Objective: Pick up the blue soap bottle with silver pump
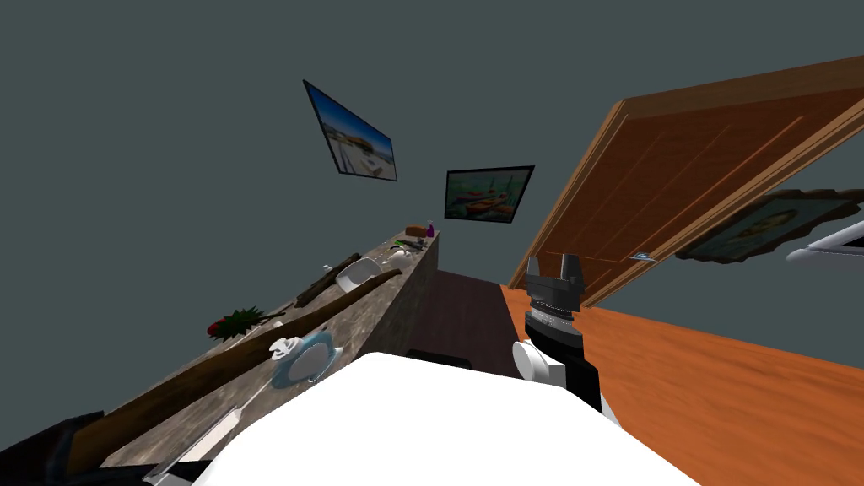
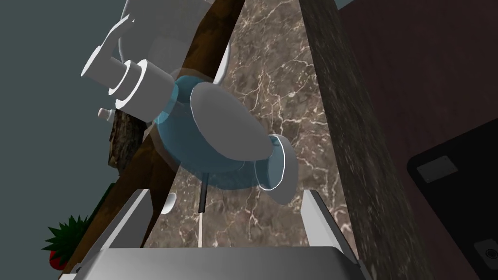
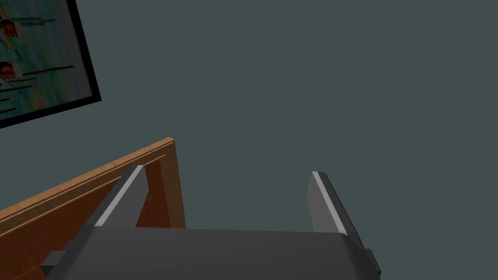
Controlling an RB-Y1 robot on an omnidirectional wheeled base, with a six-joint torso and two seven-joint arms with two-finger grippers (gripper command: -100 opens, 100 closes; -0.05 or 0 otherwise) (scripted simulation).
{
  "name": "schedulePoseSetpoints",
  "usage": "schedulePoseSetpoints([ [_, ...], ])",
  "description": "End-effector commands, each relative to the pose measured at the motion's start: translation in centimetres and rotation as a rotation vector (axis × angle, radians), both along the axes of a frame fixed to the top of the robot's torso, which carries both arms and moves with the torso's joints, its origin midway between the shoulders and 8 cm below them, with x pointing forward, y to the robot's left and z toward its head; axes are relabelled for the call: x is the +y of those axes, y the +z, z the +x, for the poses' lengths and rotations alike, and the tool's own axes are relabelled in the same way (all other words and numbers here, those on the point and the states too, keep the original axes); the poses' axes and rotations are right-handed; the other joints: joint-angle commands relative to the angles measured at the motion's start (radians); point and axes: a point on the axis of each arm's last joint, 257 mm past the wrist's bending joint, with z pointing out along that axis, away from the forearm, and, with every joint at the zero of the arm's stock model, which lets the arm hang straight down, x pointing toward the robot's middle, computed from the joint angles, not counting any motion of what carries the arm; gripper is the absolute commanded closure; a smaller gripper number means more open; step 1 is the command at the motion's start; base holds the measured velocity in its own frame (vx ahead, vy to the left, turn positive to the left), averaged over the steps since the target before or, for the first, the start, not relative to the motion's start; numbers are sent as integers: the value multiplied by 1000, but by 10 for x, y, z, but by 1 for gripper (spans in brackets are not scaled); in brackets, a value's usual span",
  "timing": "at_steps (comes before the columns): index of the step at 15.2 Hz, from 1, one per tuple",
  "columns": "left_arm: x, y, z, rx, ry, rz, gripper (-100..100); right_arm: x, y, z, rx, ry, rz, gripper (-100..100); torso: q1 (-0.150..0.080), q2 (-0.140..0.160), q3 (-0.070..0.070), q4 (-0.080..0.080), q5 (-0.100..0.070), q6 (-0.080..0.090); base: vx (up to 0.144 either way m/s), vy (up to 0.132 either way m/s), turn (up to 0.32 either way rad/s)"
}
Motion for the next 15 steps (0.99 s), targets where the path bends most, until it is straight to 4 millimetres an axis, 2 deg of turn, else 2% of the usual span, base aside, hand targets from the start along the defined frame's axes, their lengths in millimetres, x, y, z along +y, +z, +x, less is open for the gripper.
schedulePoseSetpoints([
  [1, 1, 0, -5, 8, 18, -32, -100, 0, 0, 0, 0, 0, 0, 0, 0, 0, 0, 0, 0, 0, 63, 13, -24],
  [2, 5, 0, -19, 44, 36, -56, -100, 0, 0, 0, 0, 0, 0, 0, 0, 1, 0, 0, 0, 0, 73, 8, -60],
  [4, 5, 0, -19, 39, 47, -79, -100, 0, 0, 0, 0, 0, 0, 0, 0, 1, 0, 0, 0, 0, 70, 11, -43],
  [5, 8, 0, -31, 73, 66, -102, -100, 0, 0, 0, 0, 0, 0, 0, 0, 1, 1, 0, 0, 0, 78, 13, -56],
  [7, 8, 0, -31, 68, 78, -123, -100, 0, 0, 0, 0, 0, 0, 0, 0, 0, 0, 0, 0, 0, 77, 14, -48],
  [8, 11, 2, -43, 99, 98, -149, -100, 0, 0, 0, 0, 0, 0, 0, 0, 1, 0, 0, 0, 0, 72, 2, -63],
  [10, 11, 2, -43, 95, 108, -166, -100, 0, 0, 0, 0, 0, 0, 0, -1, 1, 0, 0, 0, 0, 67, 1, -40],
  [11, 13, 3, -54, 123, 129, -193, -100, 0, 0, 0, 0, 0, 0, 0, -1, 1, 1, 0, 0, 0, 67, 3, -55],
  [13, 13, 3, -54, 120, 137, -206, -100, 0, 0, 0, 0, 0, 0, 0, -1, 1, 1, 0, 0, 0, 68, 7, -44],
  [14, 15, 5, -64, 146, 160, -235, -100, 0, 0, 0, 0, 0, 0, 0, -1, 1, 1, 0, 0, 0, 71, 7, -58],
  [15, 15, 5, -64, 143, 166, -244, -100, 0, 0, 0, 0, 0, 0, 0, -1, 1, 1, 0, 0, 0, 79, 2, -57],
])
